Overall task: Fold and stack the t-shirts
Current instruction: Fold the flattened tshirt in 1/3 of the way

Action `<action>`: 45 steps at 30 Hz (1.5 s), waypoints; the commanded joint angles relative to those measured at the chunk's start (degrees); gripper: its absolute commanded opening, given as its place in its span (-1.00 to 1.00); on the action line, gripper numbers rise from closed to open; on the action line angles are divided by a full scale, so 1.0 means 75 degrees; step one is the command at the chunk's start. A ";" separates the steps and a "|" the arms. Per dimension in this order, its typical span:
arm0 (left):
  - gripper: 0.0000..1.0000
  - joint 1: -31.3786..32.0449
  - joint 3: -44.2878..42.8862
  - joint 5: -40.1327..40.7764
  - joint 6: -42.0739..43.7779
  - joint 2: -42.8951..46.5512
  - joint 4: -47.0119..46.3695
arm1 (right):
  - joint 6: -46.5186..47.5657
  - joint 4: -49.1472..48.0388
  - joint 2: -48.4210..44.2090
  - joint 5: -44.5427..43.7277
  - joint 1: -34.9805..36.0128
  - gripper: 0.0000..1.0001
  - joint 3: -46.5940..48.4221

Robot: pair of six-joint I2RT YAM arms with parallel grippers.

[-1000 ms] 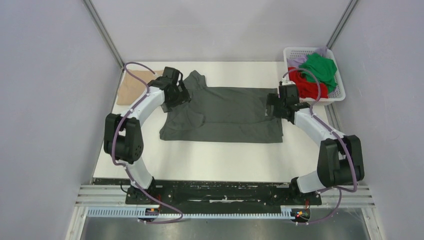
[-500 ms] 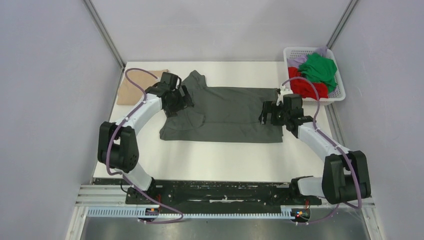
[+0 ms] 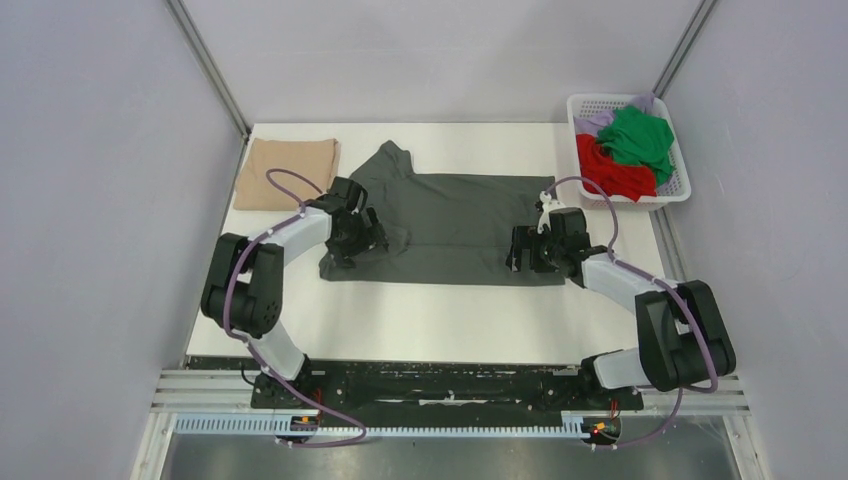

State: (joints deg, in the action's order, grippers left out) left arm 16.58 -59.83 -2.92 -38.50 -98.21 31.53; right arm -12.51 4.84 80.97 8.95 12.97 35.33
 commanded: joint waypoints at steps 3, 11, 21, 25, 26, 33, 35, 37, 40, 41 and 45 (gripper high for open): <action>0.99 -0.0019 0.1184 0.0325 -0.0317 0.0551 -0.0325 | -0.0066 -0.0081 -0.0449 -0.0543 0.0015 0.96 -0.0897; 0.99 0.0183 0.2665 0.0298 -0.0838 0.1772 -0.0379 | -0.0209 0.0348 -0.1568 -0.0656 0.0011 0.96 -0.2021; 0.99 0.1066 0.4341 0.0753 -0.2284 0.4227 0.0201 | -0.1015 0.1438 -0.3569 -0.0908 0.0329 0.96 -0.3048; 0.99 0.1388 0.4659 0.0762 -0.2777 0.4997 0.0351 | -0.1387 0.2162 -0.4343 -0.1102 0.0504 0.96 -0.3269; 0.99 0.1426 0.4675 0.0763 -0.2828 0.5123 0.0425 | -0.1523 0.2293 -0.4518 -0.1080 0.0547 0.96 -0.3326; 0.99 0.1458 0.4489 0.1306 -0.2905 0.5723 0.1220 | -0.2426 0.2989 -0.5257 -0.1274 0.1031 0.96 -0.3431; 0.99 0.1464 0.4505 0.1244 -0.2912 0.5803 0.1214 | -0.2653 0.3108 -0.5401 -0.1229 0.1121 0.96 -0.3497; 0.99 0.1467 0.4549 0.1165 -0.2929 0.5852 0.1103 | -0.2947 0.3197 -0.5611 -0.1221 0.1234 0.96 -0.3617; 0.99 0.1467 0.4522 0.1151 -0.2929 0.5893 0.1057 | -0.3240 0.3448 -0.6028 -0.1217 0.1361 0.96 -0.3646; 0.99 0.1468 0.4521 0.1161 -0.2915 0.5910 0.1047 | -0.3286 0.3603 -0.6123 -0.1257 0.1392 0.96 -0.3612; 0.99 0.1475 0.4569 0.1250 -0.2865 0.5996 0.1058 | -0.3312 0.4270 -0.6307 -0.1490 0.1434 0.96 -0.3363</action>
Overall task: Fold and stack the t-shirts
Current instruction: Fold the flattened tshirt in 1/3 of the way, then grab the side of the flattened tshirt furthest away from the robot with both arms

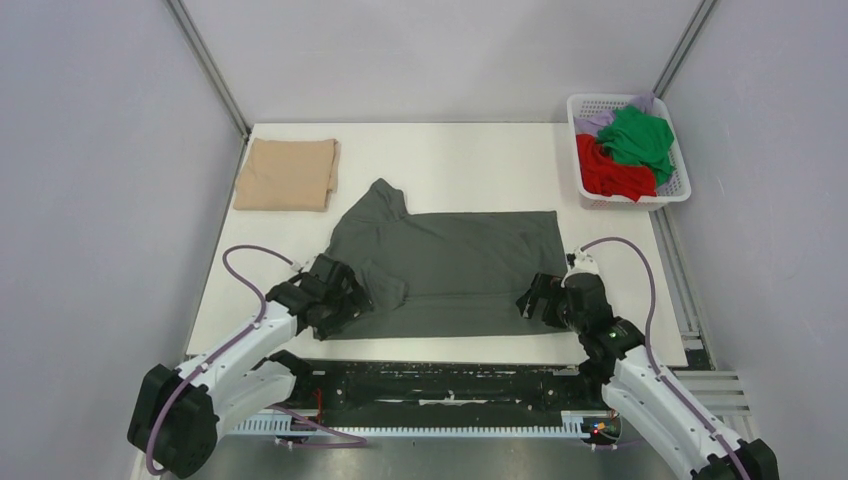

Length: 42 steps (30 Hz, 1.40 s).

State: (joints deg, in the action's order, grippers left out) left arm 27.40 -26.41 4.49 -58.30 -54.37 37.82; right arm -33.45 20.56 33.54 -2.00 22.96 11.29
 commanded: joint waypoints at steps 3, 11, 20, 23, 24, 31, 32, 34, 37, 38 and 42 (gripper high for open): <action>0.99 0.0027 0.0137 0.0255 -0.0213 0.0165 0.0213 | -0.0569 0.2395 -0.0043 0.0048 0.0135 0.96 -0.0162; 0.99 0.0026 0.0002 0.0410 -0.0140 0.0284 0.0219 | -0.0711 0.2877 -0.0346 0.0119 0.0208 0.96 0.0041; 0.99 0.0028 -0.0747 -0.0162 0.0289 0.0444 0.0327 | -0.0178 0.0918 -0.0346 0.0243 0.0200 0.96 0.0721; 0.99 0.0025 -0.1353 0.0175 0.0424 0.0646 0.0768 | 0.0052 0.0478 -0.0118 0.0243 0.0208 0.96 0.1343; 0.99 0.0027 -0.1591 0.0292 0.0489 0.0688 0.0883 | 0.0140 0.0416 -0.0060 0.0238 0.0208 0.96 0.1559; 0.99 0.0015 -0.3162 0.0999 0.1230 -0.0325 0.0524 | 0.0698 -0.0021 0.0771 -0.0675 0.0207 0.96 0.2594; 0.99 0.0012 -0.3486 0.1097 0.1398 -0.0653 0.0479 | 0.0773 -0.0285 0.0940 -0.0741 0.0205 0.96 0.2669; 0.99 -0.0007 -0.4164 0.1397 0.1698 -0.1560 0.0453 | 0.0967 -0.0755 0.1380 -0.0853 0.0195 0.96 0.2844; 0.99 -0.0141 -0.5409 0.1477 0.2299 -0.2942 0.0448 | 0.1326 -0.0949 0.2329 -0.1305 0.0186 0.96 0.3386; 0.99 -0.0213 -0.5752 0.1442 0.2445 -0.3483 0.0480 | 0.1442 -0.0926 0.2664 -0.1528 0.0185 0.96 0.3583; 0.99 -0.0485 -0.7603 0.1331 0.3057 -0.5547 0.0675 | 0.1855 -0.0984 0.3603 -0.2310 0.0113 0.96 0.4131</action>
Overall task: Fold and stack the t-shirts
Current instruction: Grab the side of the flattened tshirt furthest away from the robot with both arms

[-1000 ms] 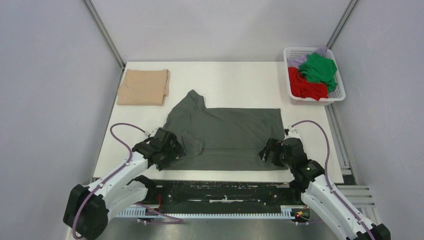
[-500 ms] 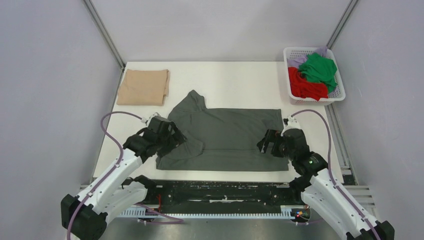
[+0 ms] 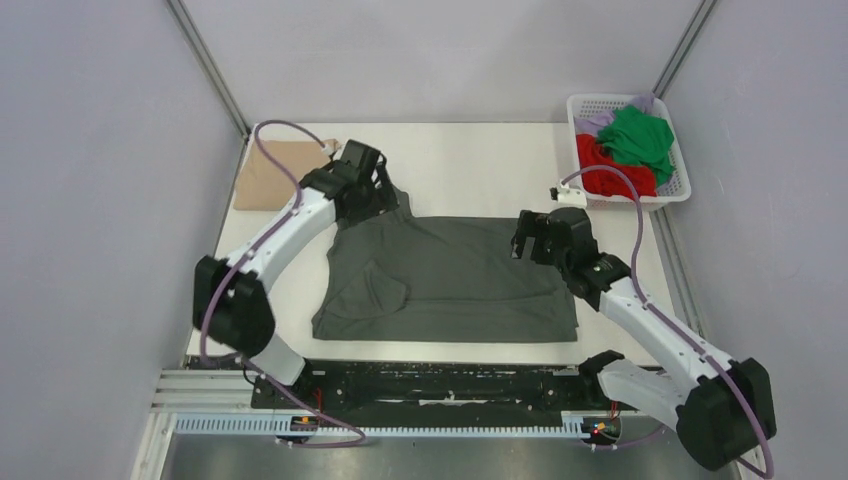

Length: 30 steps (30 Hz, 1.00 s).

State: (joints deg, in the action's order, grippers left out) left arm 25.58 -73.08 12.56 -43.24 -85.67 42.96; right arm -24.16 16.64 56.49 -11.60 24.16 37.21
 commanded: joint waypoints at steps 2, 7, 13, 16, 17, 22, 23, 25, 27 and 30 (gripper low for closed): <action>0.99 -0.0324 -0.2410 0.0309 0.1405 -0.2415 0.0118 | 0.0714 -0.0573 0.0905 -0.1286 -0.0130 0.96 0.0779; 0.99 -0.0375 -0.6153 0.0833 0.2474 -0.5485 0.1441 | 0.0826 -0.0946 0.1564 -0.1230 -0.0424 0.96 0.0758; 0.99 -0.0488 -0.8955 0.1148 0.3297 -0.7633 0.1993 | 0.0945 -0.1023 0.2237 -0.0664 -0.0834 0.96 0.0760; 0.99 -0.0587 -0.9220 0.0857 0.3300 -0.8056 0.1555 | 0.0968 -0.1019 0.2451 -0.0560 -0.0906 0.96 0.0690; 0.99 -0.0603 -0.9241 0.0754 0.3342 -0.8152 0.1467 | 0.0964 -0.0999 0.2502 -0.0489 -0.0941 0.96 0.0677; 0.95 -0.0609 -0.9244 0.0767 0.3399 -0.8479 0.1362 | 0.0977 -0.0977 0.2479 -0.0329 -0.1062 0.96 0.0554; 0.90 -0.0624 -0.9242 0.0818 0.3418 -0.8519 0.1348 | 0.0979 -0.0980 0.2444 -0.0339 -0.1084 0.96 0.0519; 0.76 -0.0645 -0.9264 0.1042 0.3457 -0.8600 0.1290 | 0.0997 -0.0971 0.2364 -0.0341 -0.1117 0.96 0.0470; 0.58 -0.0669 -0.9237 0.0987 0.3481 -0.8615 0.1309 | 0.1046 -0.0932 0.2246 -0.0364 -0.1129 0.96 0.0426; 0.38 -0.0672 -0.9187 0.0806 0.3447 -0.8599 0.1395 | 0.1098 -0.0874 0.2064 -0.0482 -0.1158 0.96 0.0336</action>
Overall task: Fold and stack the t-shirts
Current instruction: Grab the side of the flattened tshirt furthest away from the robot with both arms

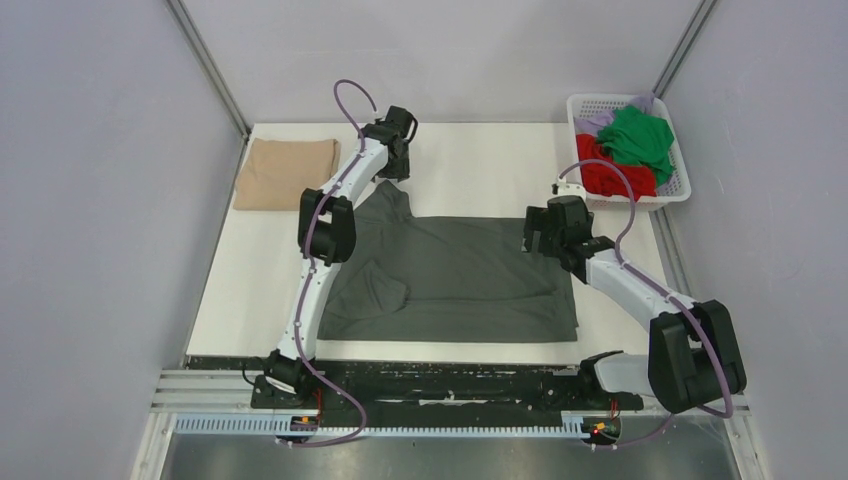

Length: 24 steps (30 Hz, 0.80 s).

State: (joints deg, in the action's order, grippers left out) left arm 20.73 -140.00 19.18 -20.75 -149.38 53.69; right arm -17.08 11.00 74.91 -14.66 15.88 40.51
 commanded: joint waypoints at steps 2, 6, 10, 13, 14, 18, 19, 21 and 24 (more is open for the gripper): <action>0.31 -0.0025 -0.0194 -0.0084 0.0447 -0.0098 0.0048 | 0.0160 -0.0107 -0.0487 -0.0123 -0.0078 0.96 -0.0151; 0.11 -0.0016 0.0009 -0.0185 0.0389 0.0026 0.0282 | 0.0189 -0.0101 -0.0545 -0.0241 -0.0142 0.96 -0.0199; 0.01 0.0001 0.0495 -0.0268 0.0301 0.0357 0.0277 | 0.0051 -0.0011 -0.0514 -0.0789 -0.0150 0.96 -0.0181; -0.13 0.0005 0.0784 -0.0281 0.0189 0.0560 0.0271 | 0.0022 0.0003 -0.0445 -0.1101 -0.0150 0.96 -0.0187; -0.20 0.0015 0.0819 -0.0292 0.0167 0.0591 0.0271 | 0.0017 -0.0002 -0.0404 -0.1174 -0.0149 0.96 -0.0181; -0.53 0.0032 0.0858 -0.0480 0.0116 0.0640 0.0285 | -0.0093 -0.0025 -0.0138 -0.1547 -0.0150 0.96 -0.0043; -0.72 0.0031 0.0824 -0.0466 0.0130 0.0640 0.0286 | -0.0086 -0.0121 -0.0004 -0.1605 -0.0144 0.96 0.0024; -0.96 0.0027 0.0796 -0.0337 0.0159 0.0734 0.0285 | -0.0038 -0.0211 0.0397 -0.1641 -0.0147 0.96 0.0286; -0.96 0.0041 0.0934 -0.0118 0.0142 0.1106 0.0274 | -0.0007 -0.0202 0.1158 -0.1705 -0.0148 0.96 0.0946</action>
State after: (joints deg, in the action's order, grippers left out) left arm 20.75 -134.34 17.04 -19.42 -146.61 53.93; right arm -16.93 11.29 77.93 -24.49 15.09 40.80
